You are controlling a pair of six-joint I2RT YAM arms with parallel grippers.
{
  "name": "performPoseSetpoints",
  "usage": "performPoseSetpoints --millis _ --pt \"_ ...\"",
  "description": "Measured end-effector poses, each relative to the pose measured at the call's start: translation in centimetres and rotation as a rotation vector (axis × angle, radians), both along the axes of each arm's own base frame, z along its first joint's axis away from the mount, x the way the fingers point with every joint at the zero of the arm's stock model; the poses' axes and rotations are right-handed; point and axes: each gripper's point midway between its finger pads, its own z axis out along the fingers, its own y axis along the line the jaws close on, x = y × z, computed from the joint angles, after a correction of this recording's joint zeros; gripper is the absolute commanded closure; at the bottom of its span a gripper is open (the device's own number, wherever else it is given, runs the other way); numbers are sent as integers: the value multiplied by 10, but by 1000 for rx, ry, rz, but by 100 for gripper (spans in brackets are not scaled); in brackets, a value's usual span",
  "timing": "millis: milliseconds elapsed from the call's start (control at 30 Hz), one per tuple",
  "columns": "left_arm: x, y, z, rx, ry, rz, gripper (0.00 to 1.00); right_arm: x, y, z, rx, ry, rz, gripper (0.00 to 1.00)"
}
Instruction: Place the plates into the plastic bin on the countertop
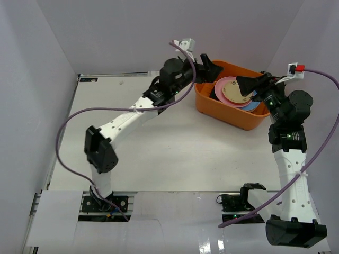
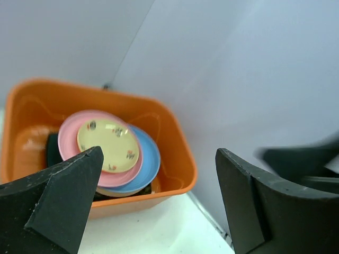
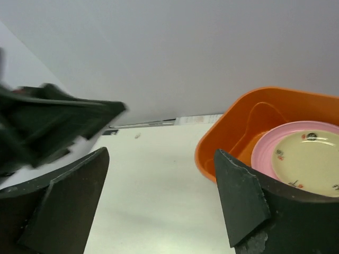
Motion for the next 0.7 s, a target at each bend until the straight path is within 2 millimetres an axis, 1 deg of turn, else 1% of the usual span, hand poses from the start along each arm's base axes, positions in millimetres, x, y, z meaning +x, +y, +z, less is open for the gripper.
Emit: performPoseSetpoints --millis 33,100,167,200,267,300,333,400,500,567,633,700 --pt "-16 17 29 -18 -49 1 2 -3 0 2 5 -5 0 8" --pt "-48 52 76 -55 -140 7 2 -11 -1 9 -4 -31 -6 10" --pt "-80 87 100 -66 -197 14 2 -21 -3 15 -7 -61 -19 10" --pt "-98 107 107 -67 -215 23 2 -27 -4 17 -14 -77 -27 10" --pt "-125 141 102 -49 -212 49 2 -38 -6 14 -28 -99 -43 10" --pt "-135 156 96 -41 -205 63 2 -42 -7 6 -36 -94 -52 10" --pt "-146 171 85 -27 -193 77 2 -47 -9 0 -42 -93 -59 10" --pt "-164 194 53 26 -145 93 2 -56 -11 -17 -51 -90 -76 10" --pt "-185 222 4 113 -65 112 2 -64 -13 -48 -59 -68 -85 10" --pt "-197 239 -17 150 -31 126 2 -68 -13 -65 -59 -53 -88 10" --pt "-208 256 -28 168 -14 145 2 -73 -13 -70 -55 -56 -89 10" --pt "-218 272 -25 155 -24 169 2 -77 -13 -64 -51 -80 -88 10"
